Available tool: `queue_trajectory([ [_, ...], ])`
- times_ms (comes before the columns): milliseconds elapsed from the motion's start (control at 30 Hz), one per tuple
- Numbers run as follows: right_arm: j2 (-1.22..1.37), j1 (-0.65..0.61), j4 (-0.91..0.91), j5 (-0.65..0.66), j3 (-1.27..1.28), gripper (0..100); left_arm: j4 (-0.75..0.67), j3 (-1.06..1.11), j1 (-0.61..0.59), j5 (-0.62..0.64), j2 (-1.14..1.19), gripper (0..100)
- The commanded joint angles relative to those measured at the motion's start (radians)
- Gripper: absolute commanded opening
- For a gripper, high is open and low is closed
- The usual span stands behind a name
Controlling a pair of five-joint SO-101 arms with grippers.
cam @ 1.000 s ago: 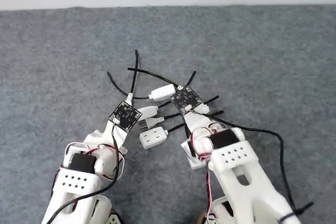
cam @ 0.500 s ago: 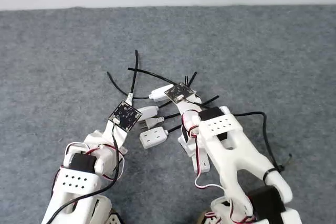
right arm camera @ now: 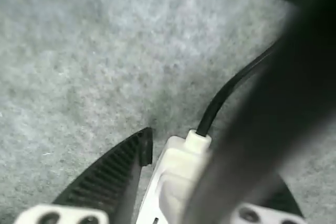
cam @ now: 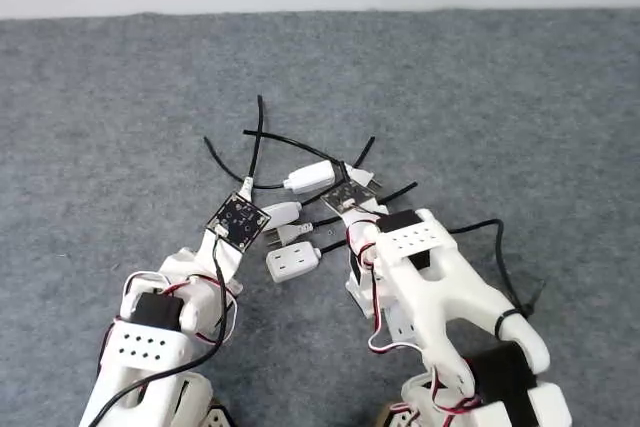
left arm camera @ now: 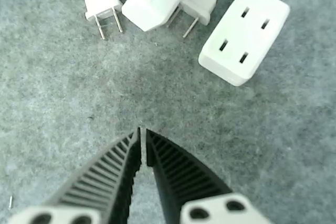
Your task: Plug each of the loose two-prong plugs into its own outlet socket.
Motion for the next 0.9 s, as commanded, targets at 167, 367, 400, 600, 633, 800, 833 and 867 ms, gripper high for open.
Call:
queue_trajectory([
  [167, -0.001, 0.120, 0.010, -0.009, 0.005, 0.0, -0.018, -0.012, -0.008, 0.003, -0.018, 1],
  [367, -0.051, 0.206, 0.053, -0.003, -0.025, 0.7, -0.018, -0.012, -0.008, 0.003, -0.018, 1],
  [400, -0.077, 0.225, 0.074, -0.003, -0.040, 0.7, -0.018, -0.012, -0.008, 0.003, -0.018, 1],
  [600, -0.286, 0.449, 0.220, 0.060, -0.147, 0.8, -0.018, -0.012, -0.008, 0.003, -0.018, 1],
  [633, -0.314, 0.501, 0.237, 0.074, -0.169, 0.8, -0.018, -0.012, -0.008, 0.003, -0.018, 1],
  [800, -0.363, 0.826, 0.260, 0.196, -0.316, 0.8, -0.018, -0.012, -0.008, 0.005, -0.018, 1],
  [833, -0.349, 0.894, 0.255, 0.221, -0.354, 0.8, -0.018, -0.012, -0.008, 0.006, -0.018, 1],
  [867, -0.329, 0.952, 0.252, 0.239, -0.396, 0.8, -0.018, -0.012, -0.008, 0.006, -0.018, 1],
])
